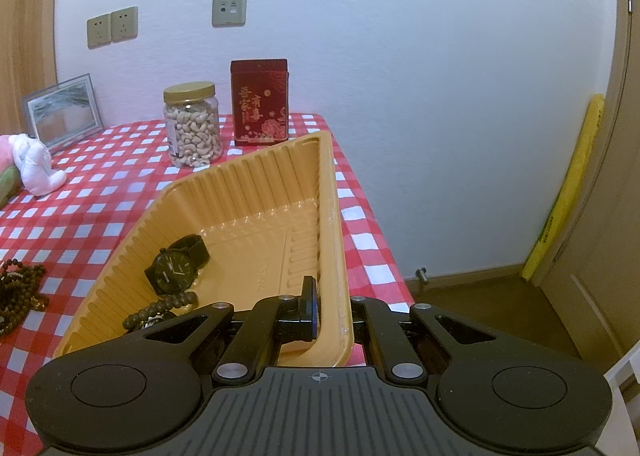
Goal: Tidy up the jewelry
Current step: 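Grasp the long brown bead strand from the pile with the left tool, then carry the bead strand into the orange tray and open the left tool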
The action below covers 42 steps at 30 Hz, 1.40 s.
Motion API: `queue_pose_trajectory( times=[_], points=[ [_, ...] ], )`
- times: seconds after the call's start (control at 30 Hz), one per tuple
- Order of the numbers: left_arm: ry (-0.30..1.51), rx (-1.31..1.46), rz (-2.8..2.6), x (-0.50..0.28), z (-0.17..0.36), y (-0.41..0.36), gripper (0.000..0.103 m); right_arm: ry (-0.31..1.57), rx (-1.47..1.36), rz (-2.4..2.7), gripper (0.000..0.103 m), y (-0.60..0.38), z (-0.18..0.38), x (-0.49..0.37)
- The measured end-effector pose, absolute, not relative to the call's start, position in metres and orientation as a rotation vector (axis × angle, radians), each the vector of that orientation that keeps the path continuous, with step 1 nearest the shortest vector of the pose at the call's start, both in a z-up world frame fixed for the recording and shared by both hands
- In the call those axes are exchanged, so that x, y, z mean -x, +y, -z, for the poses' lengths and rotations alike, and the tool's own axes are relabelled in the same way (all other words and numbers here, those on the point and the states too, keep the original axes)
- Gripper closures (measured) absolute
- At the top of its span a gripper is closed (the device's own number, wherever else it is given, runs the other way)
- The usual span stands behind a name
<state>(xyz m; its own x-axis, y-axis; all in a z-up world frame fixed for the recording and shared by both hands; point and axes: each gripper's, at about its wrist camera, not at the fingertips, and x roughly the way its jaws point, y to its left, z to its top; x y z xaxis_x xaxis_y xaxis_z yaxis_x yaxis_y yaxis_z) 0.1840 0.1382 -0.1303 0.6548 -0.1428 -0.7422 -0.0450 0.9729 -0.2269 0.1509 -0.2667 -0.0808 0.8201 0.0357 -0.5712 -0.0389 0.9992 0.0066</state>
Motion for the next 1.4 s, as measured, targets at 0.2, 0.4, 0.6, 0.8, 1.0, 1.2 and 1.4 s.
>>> queue_pose_trajectory(
  times=[0.2,0.4,0.6,0.8,1.0,1.2,1.4],
  points=[
    [0.781,0.211,0.108,-0.175,0.101,0.132,0.098,0.607,0.005,-0.040,0.099,-0.266,0.081,-0.151],
    [0.711,0.221,0.166,-0.178,0.059,0.130,0.098,0.610,-0.001,-0.041,0.099,-0.268,0.081,-0.150],
    [0.665,0.155,0.230,-0.184,0.013,0.119,0.098,0.619,-0.007,-0.051,0.099,-0.273,0.080,-0.151],
    [0.598,0.102,0.288,-0.180,-0.031,0.110,0.098,0.617,-0.010,-0.054,0.099,-0.274,0.081,-0.151],
    [0.517,0.101,0.327,-0.169,-0.065,0.102,0.098,0.616,-0.017,-0.055,0.099,-0.275,0.081,-0.150],
    [0.462,0.109,0.398,-0.175,-0.089,0.086,0.098,0.617,-0.018,-0.056,0.099,-0.275,0.081,-0.150],
    [0.459,0.095,0.468,-0.188,-0.092,0.056,0.098,0.617,-0.021,-0.059,0.099,-0.275,0.081,-0.148]
  ],
)
